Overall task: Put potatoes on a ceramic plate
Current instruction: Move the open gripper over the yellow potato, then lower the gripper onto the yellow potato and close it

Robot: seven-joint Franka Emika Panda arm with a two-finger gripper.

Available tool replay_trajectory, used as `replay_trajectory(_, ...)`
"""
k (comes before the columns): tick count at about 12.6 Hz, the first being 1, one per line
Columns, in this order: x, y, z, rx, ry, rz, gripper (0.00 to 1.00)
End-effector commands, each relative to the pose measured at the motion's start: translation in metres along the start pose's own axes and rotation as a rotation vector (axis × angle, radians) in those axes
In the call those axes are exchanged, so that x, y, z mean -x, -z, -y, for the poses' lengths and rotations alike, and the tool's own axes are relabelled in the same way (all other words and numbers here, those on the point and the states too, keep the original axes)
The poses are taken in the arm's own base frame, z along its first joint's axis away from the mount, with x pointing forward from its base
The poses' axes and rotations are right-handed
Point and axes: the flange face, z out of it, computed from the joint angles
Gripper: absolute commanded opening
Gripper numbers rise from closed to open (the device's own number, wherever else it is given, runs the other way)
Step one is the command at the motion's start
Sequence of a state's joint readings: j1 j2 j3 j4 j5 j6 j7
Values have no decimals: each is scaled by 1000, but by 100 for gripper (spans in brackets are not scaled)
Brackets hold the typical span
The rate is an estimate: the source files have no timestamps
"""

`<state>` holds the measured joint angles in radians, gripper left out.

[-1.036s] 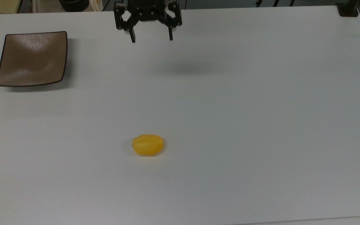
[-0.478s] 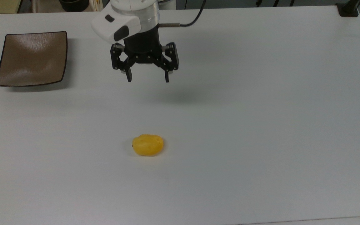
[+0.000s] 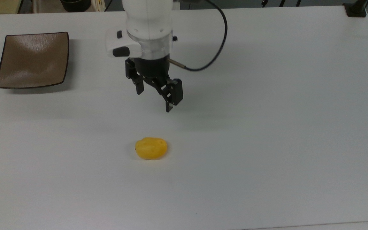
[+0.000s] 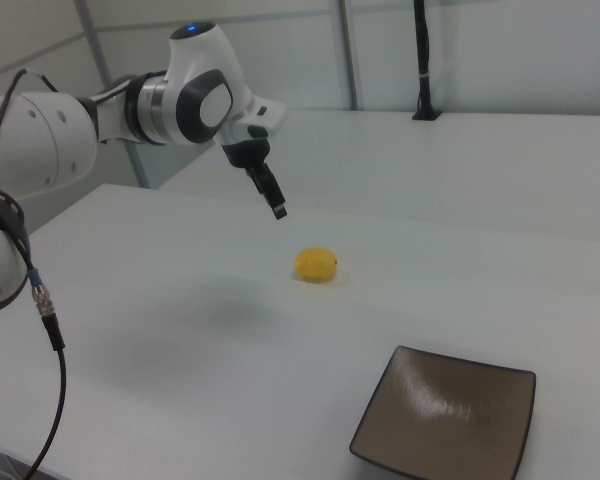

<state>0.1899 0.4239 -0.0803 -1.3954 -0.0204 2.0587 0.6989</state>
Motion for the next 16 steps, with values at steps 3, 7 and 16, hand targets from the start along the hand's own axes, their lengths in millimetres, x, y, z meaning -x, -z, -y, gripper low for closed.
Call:
replay_trajectory(3,5,-56,13,68,-357,11,100)
replay_trajectory(7,-8,-106,3,109,-658,9,100)
replay_trajectory(16,-28,-169,1,31,-790,-74,100)
